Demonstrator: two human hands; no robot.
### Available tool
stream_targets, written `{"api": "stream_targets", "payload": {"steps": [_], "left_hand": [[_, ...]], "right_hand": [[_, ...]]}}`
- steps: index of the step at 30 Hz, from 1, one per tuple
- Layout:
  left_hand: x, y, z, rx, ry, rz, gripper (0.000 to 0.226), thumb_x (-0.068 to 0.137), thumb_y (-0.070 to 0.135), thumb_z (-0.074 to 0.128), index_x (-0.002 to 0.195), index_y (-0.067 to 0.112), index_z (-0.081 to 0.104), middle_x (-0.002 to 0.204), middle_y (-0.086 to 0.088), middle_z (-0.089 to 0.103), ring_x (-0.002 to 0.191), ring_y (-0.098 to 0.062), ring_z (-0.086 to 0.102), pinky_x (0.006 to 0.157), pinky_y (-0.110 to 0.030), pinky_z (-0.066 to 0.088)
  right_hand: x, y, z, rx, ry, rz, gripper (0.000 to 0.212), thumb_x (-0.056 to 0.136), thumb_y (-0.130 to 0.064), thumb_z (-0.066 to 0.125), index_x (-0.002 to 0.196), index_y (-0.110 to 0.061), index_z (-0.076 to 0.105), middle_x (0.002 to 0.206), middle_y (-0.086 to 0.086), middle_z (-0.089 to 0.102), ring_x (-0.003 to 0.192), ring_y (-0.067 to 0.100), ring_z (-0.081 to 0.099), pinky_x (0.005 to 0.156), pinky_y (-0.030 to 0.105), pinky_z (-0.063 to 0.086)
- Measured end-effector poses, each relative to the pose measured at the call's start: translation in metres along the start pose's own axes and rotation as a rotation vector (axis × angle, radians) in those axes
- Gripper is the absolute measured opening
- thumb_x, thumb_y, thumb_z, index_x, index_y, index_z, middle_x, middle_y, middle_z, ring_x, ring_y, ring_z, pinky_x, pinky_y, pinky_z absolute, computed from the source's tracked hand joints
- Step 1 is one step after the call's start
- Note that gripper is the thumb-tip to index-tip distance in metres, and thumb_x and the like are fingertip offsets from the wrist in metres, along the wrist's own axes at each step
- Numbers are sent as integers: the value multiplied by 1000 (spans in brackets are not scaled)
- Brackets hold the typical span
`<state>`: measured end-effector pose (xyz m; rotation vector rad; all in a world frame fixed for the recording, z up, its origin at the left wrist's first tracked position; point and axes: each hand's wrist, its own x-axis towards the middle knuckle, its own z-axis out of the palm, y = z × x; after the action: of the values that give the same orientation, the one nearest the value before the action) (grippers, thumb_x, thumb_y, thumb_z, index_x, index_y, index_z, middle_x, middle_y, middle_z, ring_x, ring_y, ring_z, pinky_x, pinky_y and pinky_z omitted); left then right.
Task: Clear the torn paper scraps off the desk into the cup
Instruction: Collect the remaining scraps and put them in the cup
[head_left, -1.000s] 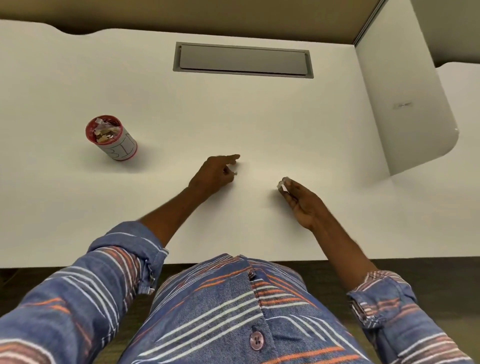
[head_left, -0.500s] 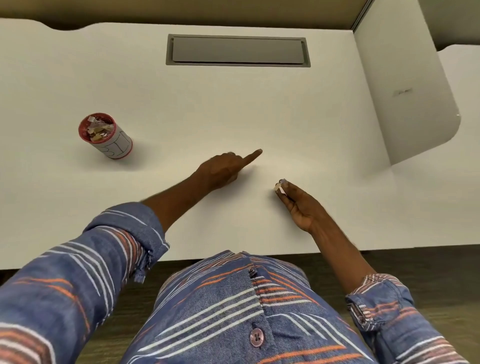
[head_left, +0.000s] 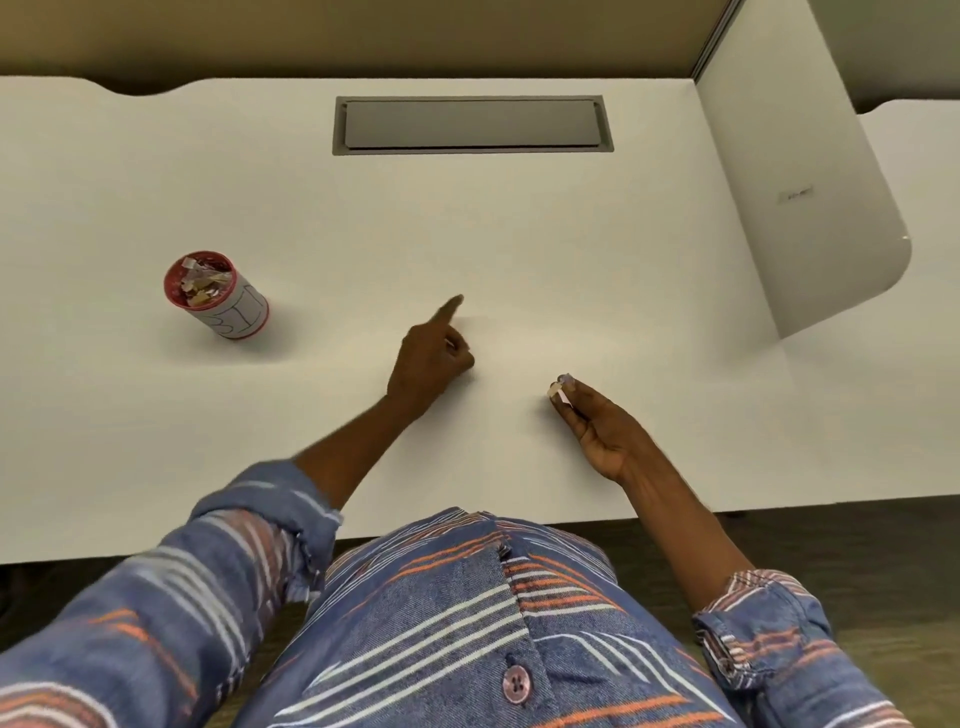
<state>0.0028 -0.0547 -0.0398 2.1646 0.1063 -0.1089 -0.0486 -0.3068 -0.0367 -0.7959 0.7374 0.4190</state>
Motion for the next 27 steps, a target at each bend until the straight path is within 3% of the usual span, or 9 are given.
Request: {"api": "stream_targets", "payload": {"steps": [4, 8, 12, 15, 18, 22, 27], "left_hand": [[-31, -18, -27, -354, 255, -255, 55, 70, 18, 73, 123, 30, 61, 82, 7, 74, 76, -7, 71, 77, -25, 57], [-49, -36, -88, -486, 425, -260, 45, 77, 15, 73, 120, 25, 63, 81, 5, 75, 72, -6, 70, 70, -17, 53], [-44, -44, -153, -368, 647, -199, 39, 78, 11, 70, 116, 21, 65, 74, 23, 71, 71, 8, 65, 70, -8, 50], [-36, -54, -204, -176, 772, -139, 37, 80, 18, 70, 116, 24, 64, 92, 15, 71, 82, 5, 66, 81, -16, 54], [-24, -66, -239, -143, 715, -130, 44, 81, 19, 70, 124, 23, 60, 95, 4, 71, 85, -8, 69, 80, -14, 54], [-9, -78, -263, -35, 585, -106, 51, 82, 19, 66, 130, 31, 53, 93, 3, 71, 83, -6, 68, 72, -4, 48], [-1, -76, -267, -14, 452, -122, 51, 86, 19, 63, 133, 34, 50, 96, 12, 71, 90, -3, 69, 80, -20, 55]], "right_hand": [[5, 13, 17, -67, -21, 19, 20, 92, -2, 65, 111, 2, 68, 111, 9, 71, 105, 18, 68, 91, 29, 58], [18, 39, 62, -154, -81, 80, 15, 91, 0, 66, 104, 2, 71, 105, 9, 75, 90, 15, 75, 78, 23, 63], [27, 62, 132, -251, -194, 113, 13, 89, 1, 68, 102, 2, 72, 99, 8, 78, 88, 18, 77, 79, 23, 62], [30, 78, 203, -356, -310, 109, 12, 88, -1, 71, 99, 0, 73, 92, 8, 77, 86, 17, 76, 80, 22, 62], [32, 92, 275, -469, -414, 55, 9, 88, -3, 71, 97, -4, 73, 85, 4, 77, 81, 13, 75, 79, 19, 61], [35, 105, 350, -604, -448, -72, 18, 88, -4, 72, 105, 2, 72, 92, 5, 76, 82, 11, 73, 70, 17, 59], [49, 116, 389, -839, -450, -259, 25, 88, -9, 75, 109, 5, 73, 108, 17, 74, 93, 22, 73, 78, 26, 61]]}}
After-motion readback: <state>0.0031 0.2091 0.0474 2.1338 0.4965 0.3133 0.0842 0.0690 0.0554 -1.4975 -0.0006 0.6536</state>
